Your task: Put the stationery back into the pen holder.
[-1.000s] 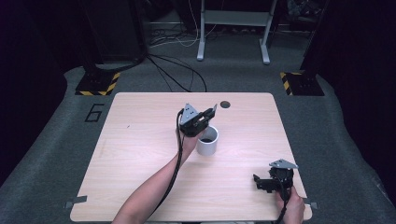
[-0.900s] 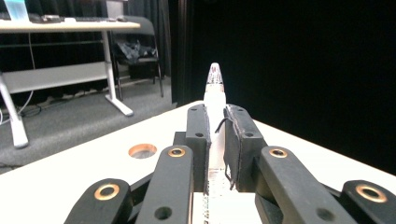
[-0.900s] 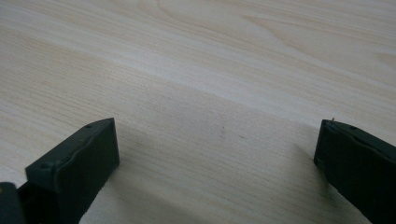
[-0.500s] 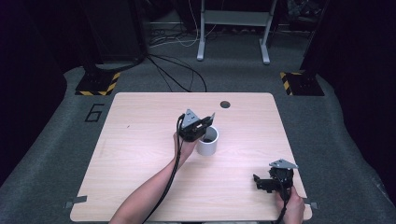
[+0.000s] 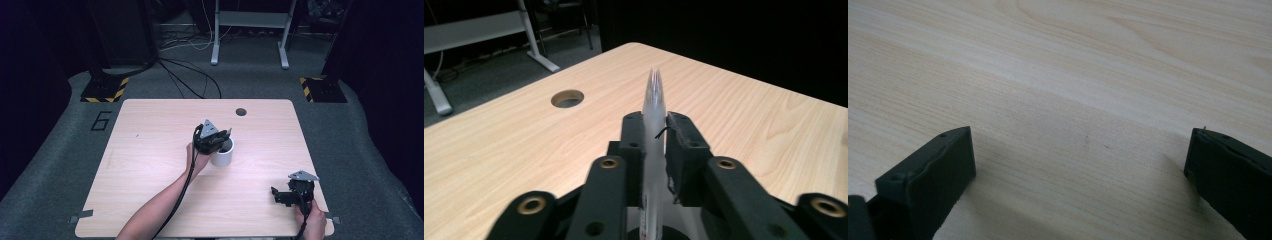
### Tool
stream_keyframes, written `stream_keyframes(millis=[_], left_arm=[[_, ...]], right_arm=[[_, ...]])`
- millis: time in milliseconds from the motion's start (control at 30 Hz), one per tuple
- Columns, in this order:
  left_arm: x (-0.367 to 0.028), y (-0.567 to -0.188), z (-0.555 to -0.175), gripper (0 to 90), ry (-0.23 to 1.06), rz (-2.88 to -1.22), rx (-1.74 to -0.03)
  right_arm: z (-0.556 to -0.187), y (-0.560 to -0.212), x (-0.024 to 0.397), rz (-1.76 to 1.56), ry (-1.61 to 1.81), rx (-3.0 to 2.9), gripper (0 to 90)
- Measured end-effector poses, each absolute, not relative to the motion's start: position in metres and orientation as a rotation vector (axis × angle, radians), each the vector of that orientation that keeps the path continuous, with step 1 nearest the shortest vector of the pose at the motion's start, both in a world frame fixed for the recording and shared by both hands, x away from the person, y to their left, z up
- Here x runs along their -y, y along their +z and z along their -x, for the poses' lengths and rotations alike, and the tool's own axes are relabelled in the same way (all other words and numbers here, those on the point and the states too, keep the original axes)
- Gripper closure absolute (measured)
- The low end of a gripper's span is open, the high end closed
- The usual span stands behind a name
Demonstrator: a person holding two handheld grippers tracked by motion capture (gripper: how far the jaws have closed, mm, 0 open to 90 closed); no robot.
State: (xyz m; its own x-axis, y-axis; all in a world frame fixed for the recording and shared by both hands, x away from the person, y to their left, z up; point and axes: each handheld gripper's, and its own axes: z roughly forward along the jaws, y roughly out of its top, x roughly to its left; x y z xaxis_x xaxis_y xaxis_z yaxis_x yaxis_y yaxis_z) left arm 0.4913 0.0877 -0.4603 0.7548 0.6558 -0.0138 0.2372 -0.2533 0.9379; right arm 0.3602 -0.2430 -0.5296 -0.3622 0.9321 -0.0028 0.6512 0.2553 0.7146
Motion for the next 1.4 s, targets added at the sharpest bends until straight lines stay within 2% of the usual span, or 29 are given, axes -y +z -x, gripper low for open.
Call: stream_keyframes(millis=[67, 367, 500, 967, 1133, 1400], left_arm=[[-0.089, -0.459, -0.491, 64.1, 0.456, -1.830, -0.693], [-0.099, -0.442, -0.481, 35.6, 0.413, -1.826, -0.744], [-0.104, -0.432, -0.473, 26.4, 0.424, -1.858, -0.721], [-0.146, -0.398, -0.435, 15.1, 0.500, -1.963, -0.694], [-0.166, -0.398, -0.419, 14.1, 0.500, -2.023, -0.718], [-0.198, -0.412, -0.392, 7.1, 0.539, -2.093, -0.767]], right_arm=[[-0.360, -0.530, 0.243, -1.438, 0.882, -2.105, 0.0], [-0.360, -0.530, 0.243, -1.438, 0.883, -2.105, 0.0], [-0.360, -0.530, 0.243, -1.438, 0.882, -2.105, 0.0], [-0.360, -0.530, 0.243, -1.438, 0.883, -2.105, 0.0], [-0.360, -0.530, 0.243, -1.438, 0.882, -2.105, 0.0], [-0.360, -0.530, 0.243, -1.439, 0.883, -2.105, 0.0]])
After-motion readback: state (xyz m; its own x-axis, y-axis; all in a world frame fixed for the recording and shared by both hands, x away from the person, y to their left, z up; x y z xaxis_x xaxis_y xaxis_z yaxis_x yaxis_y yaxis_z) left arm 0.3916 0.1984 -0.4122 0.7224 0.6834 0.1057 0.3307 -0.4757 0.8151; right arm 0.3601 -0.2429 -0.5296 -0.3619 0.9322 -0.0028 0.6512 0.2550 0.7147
